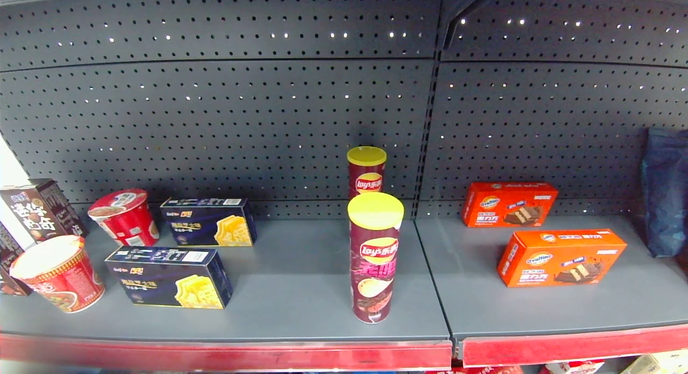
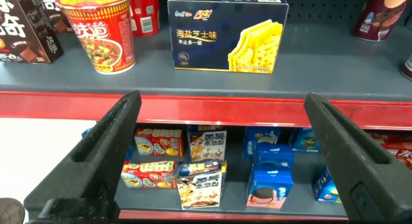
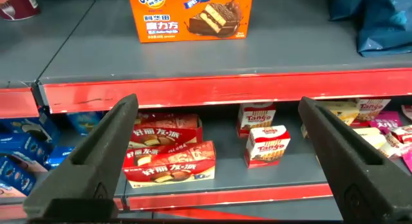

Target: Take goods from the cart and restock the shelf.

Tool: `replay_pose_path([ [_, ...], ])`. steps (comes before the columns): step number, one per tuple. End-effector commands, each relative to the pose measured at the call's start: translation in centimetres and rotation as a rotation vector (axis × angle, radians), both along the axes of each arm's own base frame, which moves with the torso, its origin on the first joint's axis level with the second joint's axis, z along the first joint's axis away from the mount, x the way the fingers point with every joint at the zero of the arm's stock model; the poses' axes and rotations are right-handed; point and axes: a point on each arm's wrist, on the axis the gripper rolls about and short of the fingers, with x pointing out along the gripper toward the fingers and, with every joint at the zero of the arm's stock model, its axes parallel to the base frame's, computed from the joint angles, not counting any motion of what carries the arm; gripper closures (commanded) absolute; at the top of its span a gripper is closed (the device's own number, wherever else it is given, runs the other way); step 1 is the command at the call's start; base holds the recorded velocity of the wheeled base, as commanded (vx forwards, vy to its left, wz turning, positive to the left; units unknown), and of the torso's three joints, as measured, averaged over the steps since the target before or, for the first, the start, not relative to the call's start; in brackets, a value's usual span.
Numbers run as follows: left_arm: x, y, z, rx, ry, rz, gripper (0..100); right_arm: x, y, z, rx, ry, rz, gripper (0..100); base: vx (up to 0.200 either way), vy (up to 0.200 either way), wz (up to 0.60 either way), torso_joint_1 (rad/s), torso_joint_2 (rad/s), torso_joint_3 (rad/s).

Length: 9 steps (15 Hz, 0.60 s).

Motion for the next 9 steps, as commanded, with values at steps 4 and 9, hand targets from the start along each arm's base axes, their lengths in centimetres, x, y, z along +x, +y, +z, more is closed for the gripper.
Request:
replay_pose_path([
  [4, 0.01, 0.00, 0.01, 0.002, 0.001, -0.002, 0, 0.01, 0.00, -0.03, 0.000, 0.005, 0.002, 0, 0.000, 0.000, 0.00, 0.000, 0.00, 0.000],
  [9, 0.00, 0.02, 0.00, -0.002, -0.001, 0.007, 0, -0.66, -0.15, -0.17, -0.005, -0.084, 0.094, 0, 0.000, 0.000, 0.00, 0.000, 0.00, 0.000],
])
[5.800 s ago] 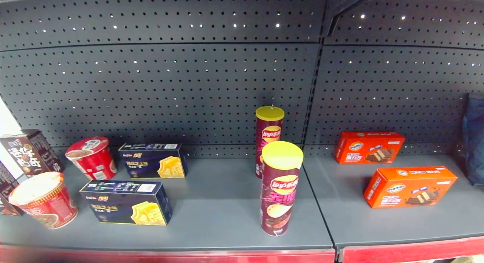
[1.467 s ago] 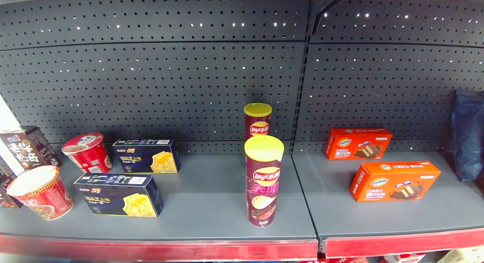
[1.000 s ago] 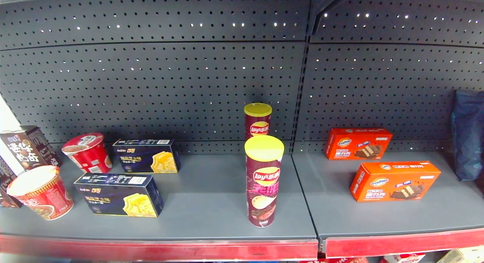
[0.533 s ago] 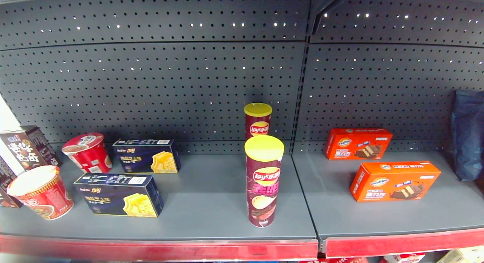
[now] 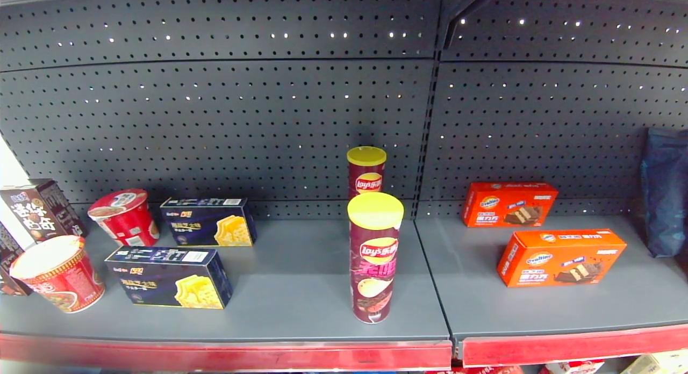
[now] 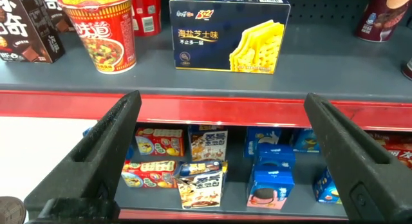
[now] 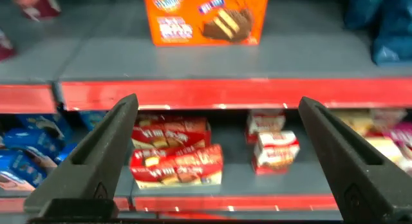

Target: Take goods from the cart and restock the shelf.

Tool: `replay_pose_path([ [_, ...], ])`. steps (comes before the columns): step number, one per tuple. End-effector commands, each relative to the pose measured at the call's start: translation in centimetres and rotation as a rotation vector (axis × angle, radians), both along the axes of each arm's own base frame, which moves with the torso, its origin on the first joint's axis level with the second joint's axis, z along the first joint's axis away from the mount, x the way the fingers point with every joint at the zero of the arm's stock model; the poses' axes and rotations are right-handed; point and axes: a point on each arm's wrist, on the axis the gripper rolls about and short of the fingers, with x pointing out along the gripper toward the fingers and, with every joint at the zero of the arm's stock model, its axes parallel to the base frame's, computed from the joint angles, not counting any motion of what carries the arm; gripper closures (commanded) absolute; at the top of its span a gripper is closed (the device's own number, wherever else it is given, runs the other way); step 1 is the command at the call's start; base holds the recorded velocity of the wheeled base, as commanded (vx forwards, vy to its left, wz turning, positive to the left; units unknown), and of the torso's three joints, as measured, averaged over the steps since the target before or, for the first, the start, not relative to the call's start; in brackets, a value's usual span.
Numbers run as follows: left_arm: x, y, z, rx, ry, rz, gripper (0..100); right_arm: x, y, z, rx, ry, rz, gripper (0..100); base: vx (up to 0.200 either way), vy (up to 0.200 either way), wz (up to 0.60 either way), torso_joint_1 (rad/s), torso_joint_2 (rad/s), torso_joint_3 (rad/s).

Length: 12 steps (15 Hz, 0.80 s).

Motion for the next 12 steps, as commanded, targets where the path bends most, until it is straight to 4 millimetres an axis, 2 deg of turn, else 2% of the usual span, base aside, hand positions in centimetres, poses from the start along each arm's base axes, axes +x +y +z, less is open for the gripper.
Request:
replay_pose_path([
  [1, 0.00, 0.00, 0.00, 0.000, -0.001, 0.001, 0, -0.29, -0.03, -0.09, 0.000, -0.038, 0.016, 0, 0.000, 0.000, 0.00, 0.000, 0.00, 0.000],
  [12, 0.00, 0.00, 0.00, 0.000, -0.001, -0.002, 0, -0.29, -0.02, -0.09, -0.001, -0.038, 0.018, 0, 0.000, 0.000, 0.00, 0.000, 0.00, 0.000],
])
